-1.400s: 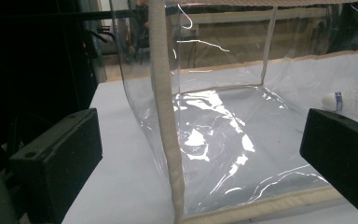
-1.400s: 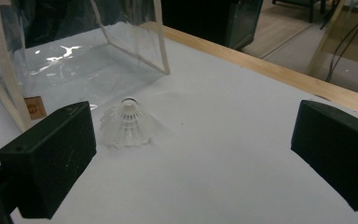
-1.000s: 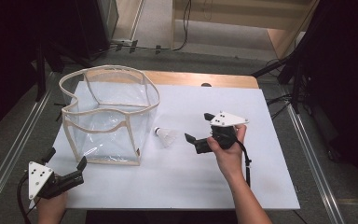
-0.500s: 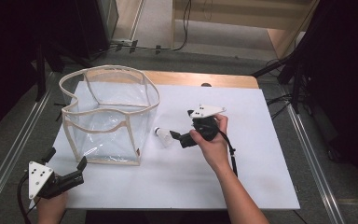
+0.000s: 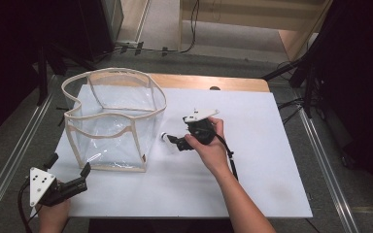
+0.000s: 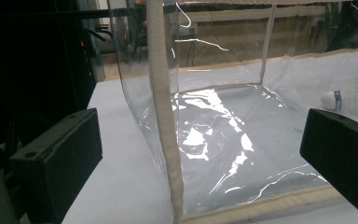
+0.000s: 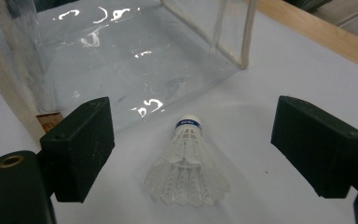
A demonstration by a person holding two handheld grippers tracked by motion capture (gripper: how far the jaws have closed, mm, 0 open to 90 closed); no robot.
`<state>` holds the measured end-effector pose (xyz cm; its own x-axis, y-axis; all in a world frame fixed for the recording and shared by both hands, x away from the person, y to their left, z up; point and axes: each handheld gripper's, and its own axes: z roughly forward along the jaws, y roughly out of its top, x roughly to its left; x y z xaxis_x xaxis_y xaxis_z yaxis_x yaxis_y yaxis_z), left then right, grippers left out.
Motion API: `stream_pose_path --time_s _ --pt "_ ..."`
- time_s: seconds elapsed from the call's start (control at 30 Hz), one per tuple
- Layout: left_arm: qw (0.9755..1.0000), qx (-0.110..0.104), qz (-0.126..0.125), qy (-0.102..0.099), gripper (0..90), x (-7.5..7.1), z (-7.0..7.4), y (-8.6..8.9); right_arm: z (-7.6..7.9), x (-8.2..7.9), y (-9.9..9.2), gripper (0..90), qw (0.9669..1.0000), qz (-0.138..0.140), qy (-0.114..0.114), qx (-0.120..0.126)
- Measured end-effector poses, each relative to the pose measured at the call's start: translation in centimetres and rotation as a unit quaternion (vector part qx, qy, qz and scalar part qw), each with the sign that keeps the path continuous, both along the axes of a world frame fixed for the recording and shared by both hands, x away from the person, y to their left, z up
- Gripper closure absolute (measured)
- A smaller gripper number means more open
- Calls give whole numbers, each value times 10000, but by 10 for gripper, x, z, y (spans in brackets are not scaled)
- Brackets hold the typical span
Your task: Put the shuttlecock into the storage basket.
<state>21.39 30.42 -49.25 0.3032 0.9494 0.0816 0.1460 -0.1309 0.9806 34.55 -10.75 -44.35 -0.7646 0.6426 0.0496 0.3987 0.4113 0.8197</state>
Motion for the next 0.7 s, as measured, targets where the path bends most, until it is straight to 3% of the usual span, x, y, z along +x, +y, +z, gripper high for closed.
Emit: stream_pose_path --time_s 0.27,0.47,0.6,0.7 --pt "10000 -13 -12 -4 0 0 0 0 -10 14 14 140 9991 72 381 -189" --pt "10000 -45 -18 20 0 0 0 1 -16 24 28 271 9971 9 604 -470" --pt "10000 -48 -16 17 0 0 0 1 -20 28 33 305 9957 33 739 -558" --pt "10000 -36 -23 19 0 0 0 1 -24 30 40 347 9938 13 816 -760"
